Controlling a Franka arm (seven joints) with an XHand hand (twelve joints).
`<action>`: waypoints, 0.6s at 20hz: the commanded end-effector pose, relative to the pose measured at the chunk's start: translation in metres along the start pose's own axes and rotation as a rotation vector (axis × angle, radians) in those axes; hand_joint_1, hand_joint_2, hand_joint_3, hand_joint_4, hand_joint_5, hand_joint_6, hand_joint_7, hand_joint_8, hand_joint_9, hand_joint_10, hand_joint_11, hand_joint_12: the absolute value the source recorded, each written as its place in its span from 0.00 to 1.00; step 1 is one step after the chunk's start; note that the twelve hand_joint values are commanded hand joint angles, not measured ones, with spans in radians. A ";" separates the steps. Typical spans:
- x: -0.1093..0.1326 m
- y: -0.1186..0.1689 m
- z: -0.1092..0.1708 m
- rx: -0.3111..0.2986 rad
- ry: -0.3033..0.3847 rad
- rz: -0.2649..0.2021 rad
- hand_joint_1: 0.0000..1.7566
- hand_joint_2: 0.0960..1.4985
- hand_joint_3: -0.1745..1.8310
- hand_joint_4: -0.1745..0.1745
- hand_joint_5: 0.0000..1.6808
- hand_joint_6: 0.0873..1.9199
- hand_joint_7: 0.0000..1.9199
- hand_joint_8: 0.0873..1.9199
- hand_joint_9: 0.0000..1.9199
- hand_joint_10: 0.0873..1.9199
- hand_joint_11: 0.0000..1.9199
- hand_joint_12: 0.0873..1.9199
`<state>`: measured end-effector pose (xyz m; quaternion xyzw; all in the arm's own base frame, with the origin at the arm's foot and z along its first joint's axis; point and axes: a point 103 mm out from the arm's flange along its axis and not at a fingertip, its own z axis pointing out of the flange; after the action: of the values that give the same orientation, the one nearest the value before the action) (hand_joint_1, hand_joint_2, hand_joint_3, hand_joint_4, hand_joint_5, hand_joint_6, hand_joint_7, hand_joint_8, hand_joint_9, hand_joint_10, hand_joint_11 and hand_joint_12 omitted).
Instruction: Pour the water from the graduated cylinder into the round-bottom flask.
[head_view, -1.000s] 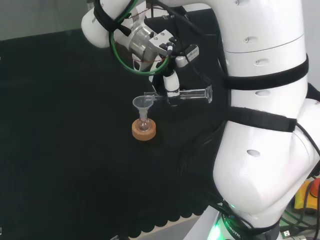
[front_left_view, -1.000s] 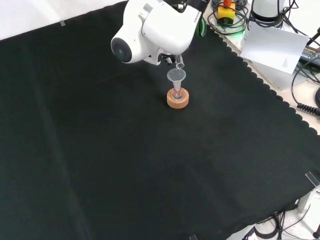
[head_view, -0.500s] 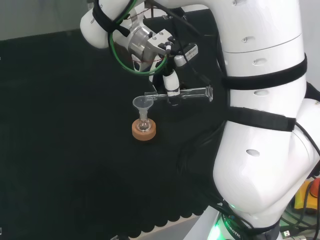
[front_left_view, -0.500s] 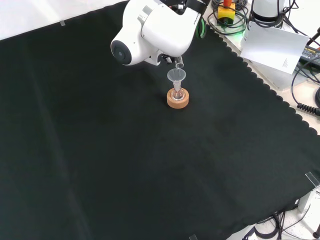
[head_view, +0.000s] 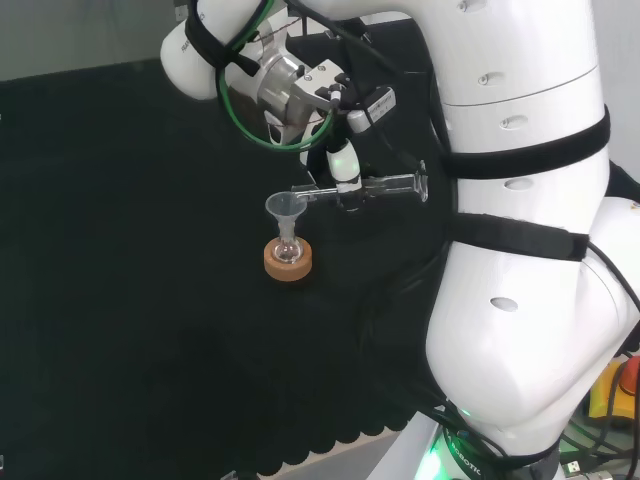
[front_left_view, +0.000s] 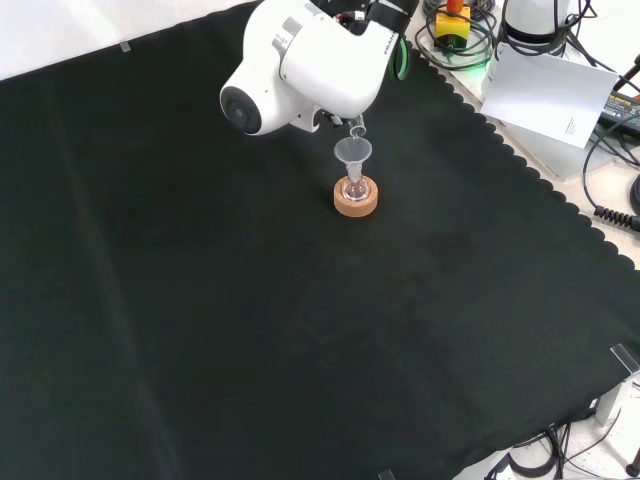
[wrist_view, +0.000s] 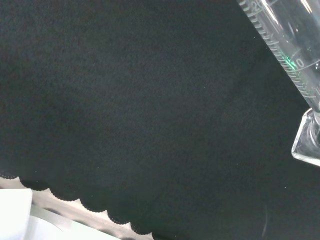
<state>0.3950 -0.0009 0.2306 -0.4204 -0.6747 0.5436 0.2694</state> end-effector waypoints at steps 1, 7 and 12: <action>0.000 0.000 -0.001 0.001 -0.003 0.009 0.72 0.71 0.09 0.00 0.60 0.48 0.54 0.47 0.77 0.00 0.68 0.35; 0.002 -0.001 -0.002 0.005 -0.004 0.020 0.72 0.71 0.09 0.00 0.60 0.48 0.54 0.47 0.77 0.00 0.68 0.35; 0.002 -0.002 -0.003 0.006 -0.006 0.021 0.72 0.71 0.09 0.00 0.60 0.48 0.54 0.47 0.77 0.00 0.68 0.35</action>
<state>0.3957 0.0023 0.2327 -0.4249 -0.6693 0.5496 0.2635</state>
